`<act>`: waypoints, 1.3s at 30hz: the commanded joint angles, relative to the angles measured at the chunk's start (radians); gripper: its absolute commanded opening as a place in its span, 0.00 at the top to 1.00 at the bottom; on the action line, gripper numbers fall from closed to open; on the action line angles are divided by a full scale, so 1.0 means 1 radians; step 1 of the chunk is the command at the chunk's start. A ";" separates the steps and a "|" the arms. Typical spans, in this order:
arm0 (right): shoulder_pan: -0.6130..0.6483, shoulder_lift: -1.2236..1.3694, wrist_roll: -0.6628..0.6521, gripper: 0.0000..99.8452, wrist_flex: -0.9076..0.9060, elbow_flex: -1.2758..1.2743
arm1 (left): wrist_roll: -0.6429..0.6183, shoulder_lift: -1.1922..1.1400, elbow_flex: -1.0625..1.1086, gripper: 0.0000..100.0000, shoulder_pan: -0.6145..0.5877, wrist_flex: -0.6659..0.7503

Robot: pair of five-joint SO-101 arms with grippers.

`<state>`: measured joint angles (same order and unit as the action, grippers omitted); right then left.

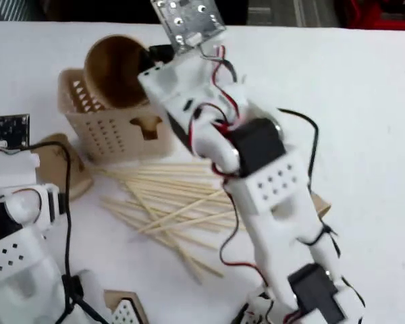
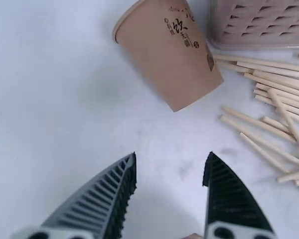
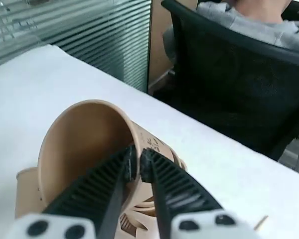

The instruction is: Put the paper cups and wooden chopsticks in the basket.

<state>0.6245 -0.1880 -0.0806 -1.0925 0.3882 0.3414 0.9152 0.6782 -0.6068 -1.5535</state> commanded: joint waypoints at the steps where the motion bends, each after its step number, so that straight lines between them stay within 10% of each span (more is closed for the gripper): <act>1: -0.012 0.031 0.006 0.98 0.021 0.038 | 0.000 0.013 0.002 0.78 -0.008 0.017; 10: -0.059 0.042 0.103 0.79 -0.018 0.052 | 0.000 0.013 0.002 0.78 -0.008 0.017; 24: -0.154 -0.061 -0.130 0.86 -0.427 0.103 | 0.005 -0.002 -0.051 0.77 -0.008 0.169; 39: -0.369 -0.059 -0.132 0.86 -0.539 -0.103 | 0.189 -0.825 -0.867 0.77 -0.030 -0.092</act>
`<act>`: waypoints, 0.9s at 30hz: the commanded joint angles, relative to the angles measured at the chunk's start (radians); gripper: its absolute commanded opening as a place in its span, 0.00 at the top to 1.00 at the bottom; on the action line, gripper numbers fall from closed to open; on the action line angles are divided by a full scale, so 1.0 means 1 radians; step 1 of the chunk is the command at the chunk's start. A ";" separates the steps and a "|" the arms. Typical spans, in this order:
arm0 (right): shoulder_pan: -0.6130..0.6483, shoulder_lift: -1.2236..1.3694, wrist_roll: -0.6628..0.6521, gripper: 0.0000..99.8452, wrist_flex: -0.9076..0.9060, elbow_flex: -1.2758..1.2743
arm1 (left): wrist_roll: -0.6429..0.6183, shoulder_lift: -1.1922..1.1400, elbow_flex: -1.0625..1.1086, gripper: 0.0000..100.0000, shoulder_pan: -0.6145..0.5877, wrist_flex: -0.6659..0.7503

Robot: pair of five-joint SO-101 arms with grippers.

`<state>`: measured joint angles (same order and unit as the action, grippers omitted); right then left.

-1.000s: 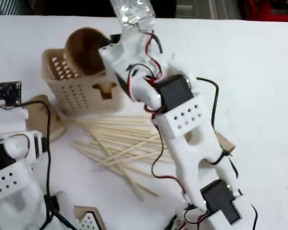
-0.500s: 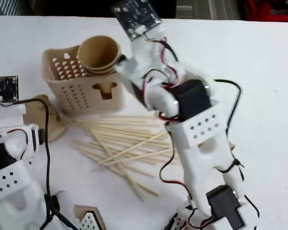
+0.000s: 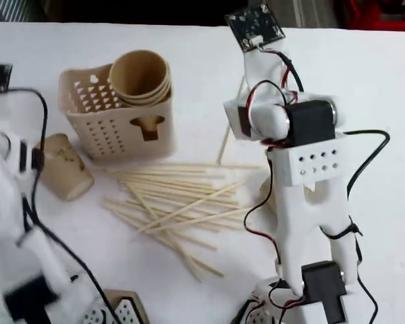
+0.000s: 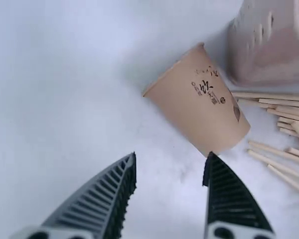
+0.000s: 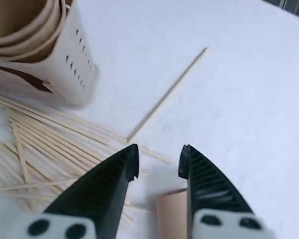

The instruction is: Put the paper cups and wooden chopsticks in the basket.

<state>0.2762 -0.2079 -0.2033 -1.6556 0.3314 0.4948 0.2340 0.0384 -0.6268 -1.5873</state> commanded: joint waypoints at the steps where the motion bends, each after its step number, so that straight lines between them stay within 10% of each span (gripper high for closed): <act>1: -0.021 -0.041 -0.009 0.86 0.038 -0.078 | 0.051 -0.197 -0.295 0.77 -0.010 -0.080; 13: -0.021 -0.041 -0.009 0.86 0.120 -0.252 | 0.164 -0.760 -0.838 0.72 0.007 -0.180; 27: -0.021 -0.041 -0.009 0.86 0.120 -0.290 | 0.336 -0.921 -0.888 0.75 0.085 -0.199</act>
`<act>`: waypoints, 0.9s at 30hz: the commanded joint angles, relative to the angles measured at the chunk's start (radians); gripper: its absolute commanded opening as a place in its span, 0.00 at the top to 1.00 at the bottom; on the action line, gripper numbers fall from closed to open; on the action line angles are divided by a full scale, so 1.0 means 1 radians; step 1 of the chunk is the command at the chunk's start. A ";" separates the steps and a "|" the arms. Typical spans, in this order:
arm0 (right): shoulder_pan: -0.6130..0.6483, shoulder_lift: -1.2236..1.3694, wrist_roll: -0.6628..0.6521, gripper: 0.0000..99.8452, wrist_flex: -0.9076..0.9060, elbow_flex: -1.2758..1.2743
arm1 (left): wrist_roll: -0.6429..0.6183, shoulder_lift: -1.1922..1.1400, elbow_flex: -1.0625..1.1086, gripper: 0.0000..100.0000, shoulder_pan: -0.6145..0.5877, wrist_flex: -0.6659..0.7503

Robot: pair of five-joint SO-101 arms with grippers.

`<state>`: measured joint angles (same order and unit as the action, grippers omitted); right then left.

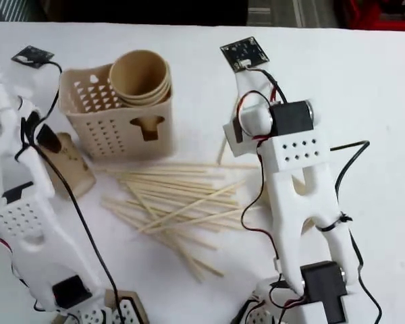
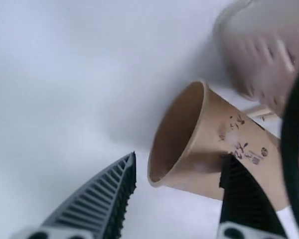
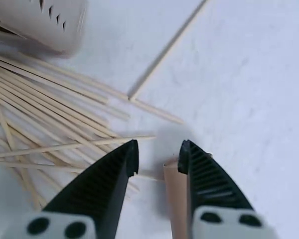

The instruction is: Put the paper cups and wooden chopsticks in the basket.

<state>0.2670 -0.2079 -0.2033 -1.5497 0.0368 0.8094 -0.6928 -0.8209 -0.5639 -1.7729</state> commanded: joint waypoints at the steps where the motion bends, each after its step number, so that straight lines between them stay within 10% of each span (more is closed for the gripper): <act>1: -0.012 -0.041 -0.009 0.86 0.015 0.005 | 0.029 0.004 -0.028 0.76 0.024 -0.014; 27: -0.012 -0.041 -0.009 0.86 0.015 0.005 | 0.167 0.189 0.232 0.98 -0.022 -0.014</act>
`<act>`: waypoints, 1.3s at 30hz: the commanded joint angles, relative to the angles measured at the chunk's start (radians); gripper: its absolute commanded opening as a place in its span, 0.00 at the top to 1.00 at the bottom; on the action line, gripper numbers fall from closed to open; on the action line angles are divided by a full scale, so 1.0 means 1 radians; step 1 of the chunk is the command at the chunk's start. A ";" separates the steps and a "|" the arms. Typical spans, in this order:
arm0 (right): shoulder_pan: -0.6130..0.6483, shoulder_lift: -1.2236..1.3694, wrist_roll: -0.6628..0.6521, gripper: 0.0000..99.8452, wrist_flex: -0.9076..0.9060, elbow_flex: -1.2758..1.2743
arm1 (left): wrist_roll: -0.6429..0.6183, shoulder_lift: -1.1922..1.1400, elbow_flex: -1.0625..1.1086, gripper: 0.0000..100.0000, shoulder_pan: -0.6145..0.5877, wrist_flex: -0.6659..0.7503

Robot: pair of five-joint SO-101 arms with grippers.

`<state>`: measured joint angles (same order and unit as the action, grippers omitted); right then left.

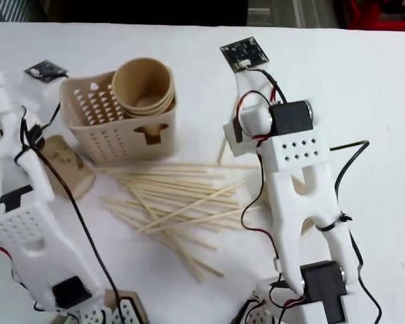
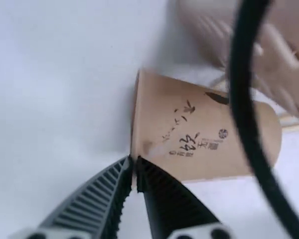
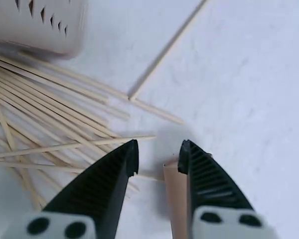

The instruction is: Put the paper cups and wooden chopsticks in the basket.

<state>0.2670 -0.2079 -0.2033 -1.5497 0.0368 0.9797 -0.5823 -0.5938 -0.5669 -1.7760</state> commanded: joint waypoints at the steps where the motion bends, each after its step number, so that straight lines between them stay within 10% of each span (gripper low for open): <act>1: -0.012 -0.041 -0.009 0.86 0.015 0.005 | -0.003 0.105 0.005 0.98 -0.027 -0.011; 21: -0.010 -0.042 -0.009 0.86 0.015 0.005 | -0.011 0.756 0.302 0.98 -0.053 -0.003; 39: -0.012 -0.275 -0.012 0.86 -0.015 -0.057 | -0.407 1.156 0.296 0.98 0.143 0.229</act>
<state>0.2670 -0.4012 -0.2033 -1.5543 0.0000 0.6360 0.5271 -0.2931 -0.4887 -1.6072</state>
